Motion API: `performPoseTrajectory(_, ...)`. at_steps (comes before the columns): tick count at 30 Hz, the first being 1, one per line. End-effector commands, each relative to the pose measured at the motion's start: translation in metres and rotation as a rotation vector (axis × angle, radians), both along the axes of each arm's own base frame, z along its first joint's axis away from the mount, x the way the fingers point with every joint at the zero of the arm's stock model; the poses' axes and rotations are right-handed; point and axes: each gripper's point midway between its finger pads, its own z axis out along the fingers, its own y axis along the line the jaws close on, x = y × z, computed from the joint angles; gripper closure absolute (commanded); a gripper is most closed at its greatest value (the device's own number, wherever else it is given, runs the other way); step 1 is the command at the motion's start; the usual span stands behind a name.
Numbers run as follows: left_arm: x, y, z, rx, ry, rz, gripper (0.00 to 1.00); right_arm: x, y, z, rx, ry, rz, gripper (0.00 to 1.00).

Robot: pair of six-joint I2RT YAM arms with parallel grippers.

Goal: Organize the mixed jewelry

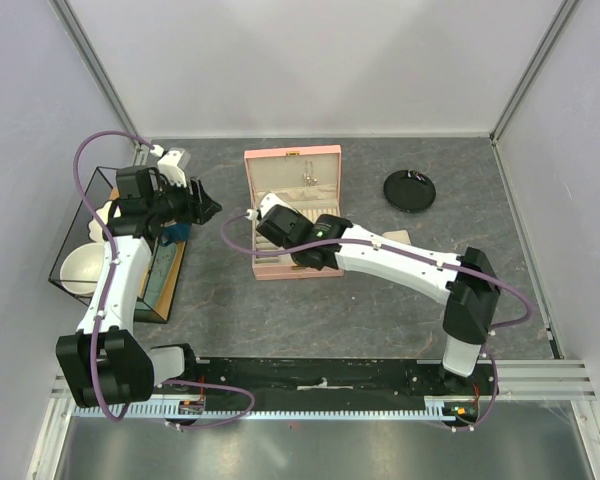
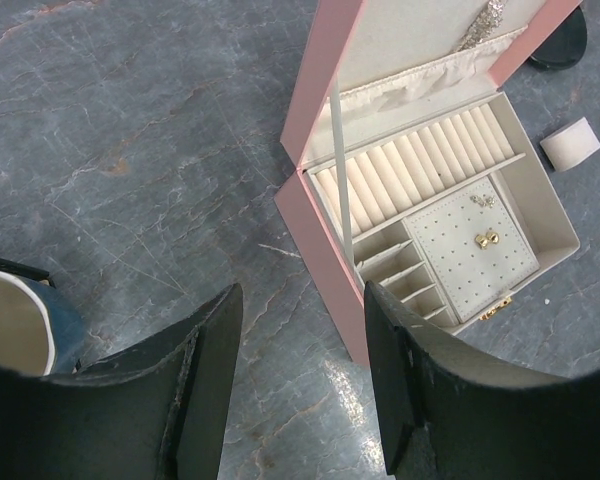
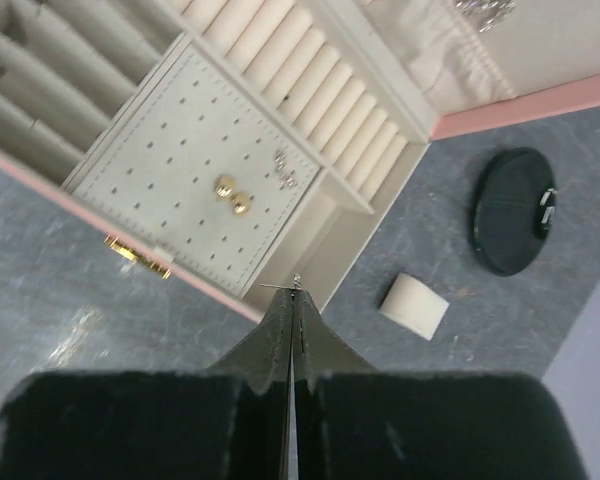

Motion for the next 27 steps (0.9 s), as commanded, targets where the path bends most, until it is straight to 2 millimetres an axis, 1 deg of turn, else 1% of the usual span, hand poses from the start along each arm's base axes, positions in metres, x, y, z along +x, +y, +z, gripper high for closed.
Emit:
performPoseTrajectory(1,0.001,-0.002,0.007,-0.033,-0.006,0.0,0.41,0.025,-0.002,0.008,-0.133,-0.105,-0.034,1.0)
performPoseTrajectory(8,0.001,0.001,0.008,-0.041,-0.005,0.004,0.41,0.051,0.008,0.005,-0.17,-0.153,-0.053,1.0)
performPoseTrajectory(12,0.003,0.002,0.007,-0.047,0.002,0.001,0.41,0.064,0.006,0.002,-0.188,-0.158,-0.06,1.0)
performPoseTrajectory(18,0.007,0.004,0.012,-0.055,-0.007,-0.002,0.41,0.075,0.011,-0.009,-0.205,-0.152,-0.052,1.0)
performPoseTrajectory(19,0.009,0.005,0.014,-0.055,-0.01,0.001,0.41,0.077,0.013,-0.008,-0.202,-0.153,-0.05,1.0)
performPoseTrajectory(21,0.01,0.006,0.016,-0.054,-0.015,0.004,0.41,0.079,0.017,-0.014,-0.212,-0.146,-0.042,1.0)
performPoseTrajectory(24,0.012,0.009,0.018,-0.056,-0.018,0.007,0.41,0.081,0.021,-0.016,-0.216,-0.146,-0.033,1.0)
performPoseTrajectory(27,0.014,0.009,0.021,-0.056,-0.023,0.007,0.41,0.084,0.024,-0.023,-0.231,-0.14,-0.028,1.0)
